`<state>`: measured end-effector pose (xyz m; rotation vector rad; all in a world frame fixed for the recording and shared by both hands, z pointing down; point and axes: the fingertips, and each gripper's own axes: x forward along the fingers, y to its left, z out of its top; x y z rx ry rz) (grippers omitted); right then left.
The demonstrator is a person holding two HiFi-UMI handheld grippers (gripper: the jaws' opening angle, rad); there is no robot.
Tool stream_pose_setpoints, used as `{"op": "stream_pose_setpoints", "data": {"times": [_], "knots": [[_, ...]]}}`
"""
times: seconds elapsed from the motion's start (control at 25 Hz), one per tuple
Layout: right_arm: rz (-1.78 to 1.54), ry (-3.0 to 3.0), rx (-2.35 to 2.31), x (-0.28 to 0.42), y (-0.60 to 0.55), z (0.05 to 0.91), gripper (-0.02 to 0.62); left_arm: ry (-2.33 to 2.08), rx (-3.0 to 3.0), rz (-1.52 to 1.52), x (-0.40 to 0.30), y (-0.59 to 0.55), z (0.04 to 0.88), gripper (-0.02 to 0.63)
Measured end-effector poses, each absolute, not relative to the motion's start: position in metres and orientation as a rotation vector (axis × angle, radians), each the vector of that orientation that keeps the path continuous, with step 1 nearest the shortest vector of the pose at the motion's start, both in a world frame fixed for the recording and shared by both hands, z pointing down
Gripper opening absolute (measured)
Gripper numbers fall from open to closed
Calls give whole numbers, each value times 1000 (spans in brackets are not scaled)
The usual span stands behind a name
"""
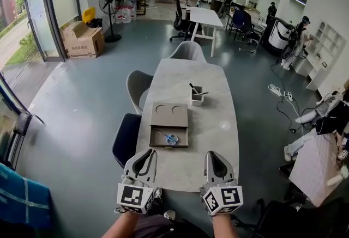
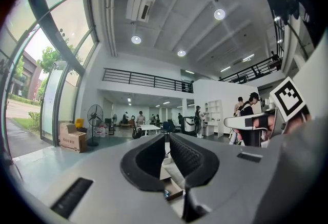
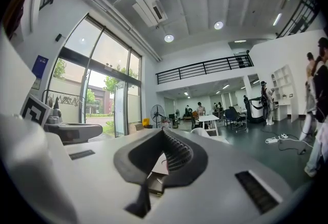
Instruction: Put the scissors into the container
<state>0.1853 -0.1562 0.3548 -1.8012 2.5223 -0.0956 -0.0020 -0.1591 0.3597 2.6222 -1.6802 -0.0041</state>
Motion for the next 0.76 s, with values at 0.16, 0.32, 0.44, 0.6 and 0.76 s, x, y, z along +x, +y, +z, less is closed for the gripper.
{"op": "stream_pose_setpoints", "data": {"times": [0.16, 0.32, 0.44, 0.6, 0.76], "knots": [[-105, 2525, -1813, 185, -158, 358, -5, -1686, 2621, -3, -5, -159, 360, 38], [-112, 2523, -1812, 184, -159, 358, -4, -1678, 2619, -7, -5, -160, 359, 38], [-109, 2523, -1810, 184, -159, 358, -5, -1671, 2620, -6, -4, -160, 359, 38], [-107, 2527, -1807, 184, -159, 357, -4, -1682, 2620, 6, -5, -161, 359, 38], [-106, 2525, -1809, 184, -161, 356, -5, -1670, 2629, 6, -3, -162, 357, 38]]}}
